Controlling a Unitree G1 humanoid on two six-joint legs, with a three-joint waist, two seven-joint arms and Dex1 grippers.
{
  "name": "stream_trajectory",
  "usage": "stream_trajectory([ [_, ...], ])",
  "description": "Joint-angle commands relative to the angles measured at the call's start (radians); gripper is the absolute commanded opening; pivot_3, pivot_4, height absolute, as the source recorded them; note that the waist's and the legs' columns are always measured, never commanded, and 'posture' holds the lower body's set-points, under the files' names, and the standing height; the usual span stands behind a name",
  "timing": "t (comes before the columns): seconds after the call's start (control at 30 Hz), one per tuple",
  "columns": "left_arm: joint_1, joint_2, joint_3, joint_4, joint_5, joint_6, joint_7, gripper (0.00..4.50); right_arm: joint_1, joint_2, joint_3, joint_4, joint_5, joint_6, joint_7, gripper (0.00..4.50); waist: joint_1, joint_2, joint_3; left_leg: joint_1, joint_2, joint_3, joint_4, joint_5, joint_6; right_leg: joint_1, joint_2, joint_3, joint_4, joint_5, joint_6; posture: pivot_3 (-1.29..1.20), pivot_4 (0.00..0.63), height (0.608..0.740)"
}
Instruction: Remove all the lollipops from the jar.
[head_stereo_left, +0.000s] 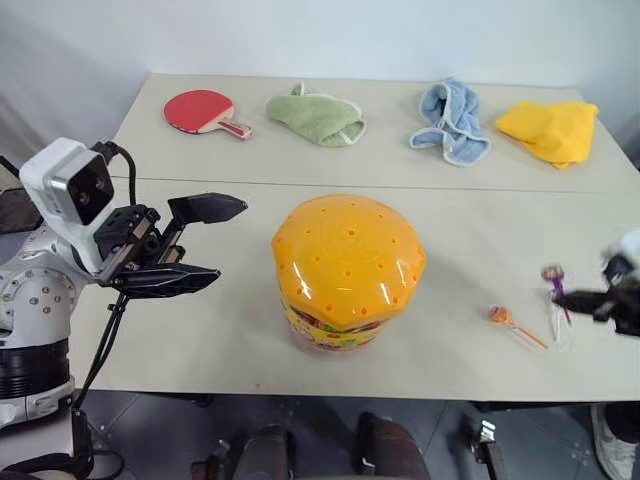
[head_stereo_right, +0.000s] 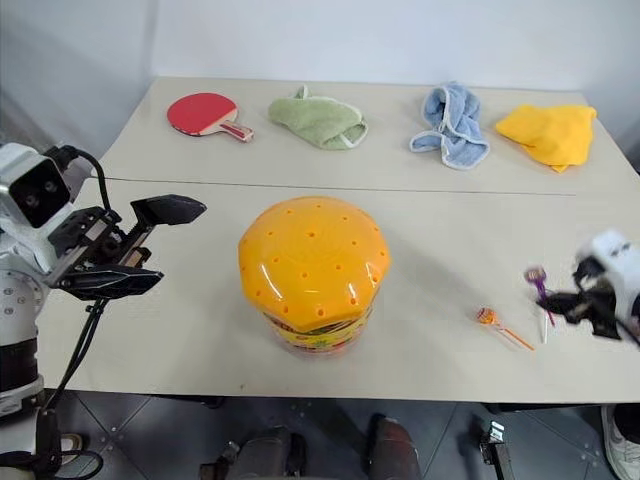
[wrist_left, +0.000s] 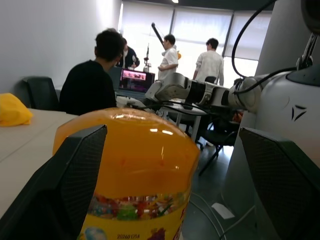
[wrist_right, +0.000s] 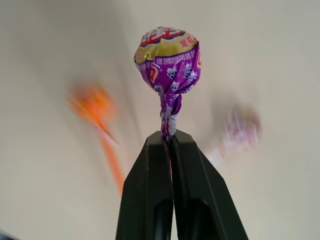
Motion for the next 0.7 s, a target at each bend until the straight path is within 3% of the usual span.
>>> stream_trajectory([
  [0.03,-0.006,-0.005,0.010,-0.001,0.024,-0.035,-0.009,4.50,-0.022,0.062,-0.008,0.022,-0.025,-0.090,0.012,0.48,-0.003,0.001,0.000,0.000,0.000,0.000,0.000,0.000,0.000,0.000,0.000,0.000,0.000,0.000,0.000,0.00,0.150,0.740],
  [0.1,0.007,-0.008,0.021,0.003,0.036,-0.050,-0.005,4.50,-0.014,0.083,-0.028,0.027,-0.034,-0.150,0.050,0.94,-0.007,0.003,0.001,0.000,0.000,0.000,-0.001,0.000,0.000,-0.001,0.000,0.000,0.001,0.000,0.000,0.00,0.150,0.740],
  [0.23,0.038,0.002,0.044,0.031,0.100,-0.108,0.022,4.50,0.015,0.128,-0.135,0.047,0.005,-0.313,0.180,2.33,-0.004,0.003,0.001,0.000,0.000,0.000,-0.001,0.000,0.000,-0.001,0.000,0.000,0.001,0.000,0.000,0.00,0.150,0.740],
  [0.33,0.066,0.018,0.053,0.089,0.222,-0.200,0.077,4.50,-0.014,0.205,-0.231,0.033,0.091,-0.466,0.322,3.36,0.000,0.003,0.001,0.000,0.000,0.000,-0.001,0.000,0.000,0.000,0.000,0.000,0.000,0.000,0.000,0.00,0.150,0.740],
  [0.43,0.121,0.031,0.085,0.163,0.349,-0.331,0.129,4.50,-0.112,0.275,-0.258,-0.028,0.176,-0.527,0.350,4.38,-0.005,0.003,0.001,0.002,0.000,0.000,-0.001,0.000,0.000,0.001,0.001,0.000,-0.001,0.000,0.000,0.00,0.150,0.740],
  [0.53,0.185,0.020,0.113,0.188,0.417,-0.395,0.193,4.50,-0.153,0.290,-0.172,-0.123,0.199,-0.509,0.376,4.48,-0.009,0.003,0.001,0.002,0.001,0.001,-0.001,0.000,0.000,0.000,0.001,0.001,0.001,0.000,0.000,0.00,0.150,0.740],
  [0.7,0.287,-0.034,0.117,0.177,0.498,-0.494,0.286,4.50,-0.186,0.391,0.025,-0.158,0.075,-0.655,0.383,4.48,-0.009,0.001,0.001,0.003,0.002,-0.001,-0.002,-0.001,-0.001,0.000,0.001,-0.001,0.003,0.000,0.000,0.00,0.150,0.740],
])
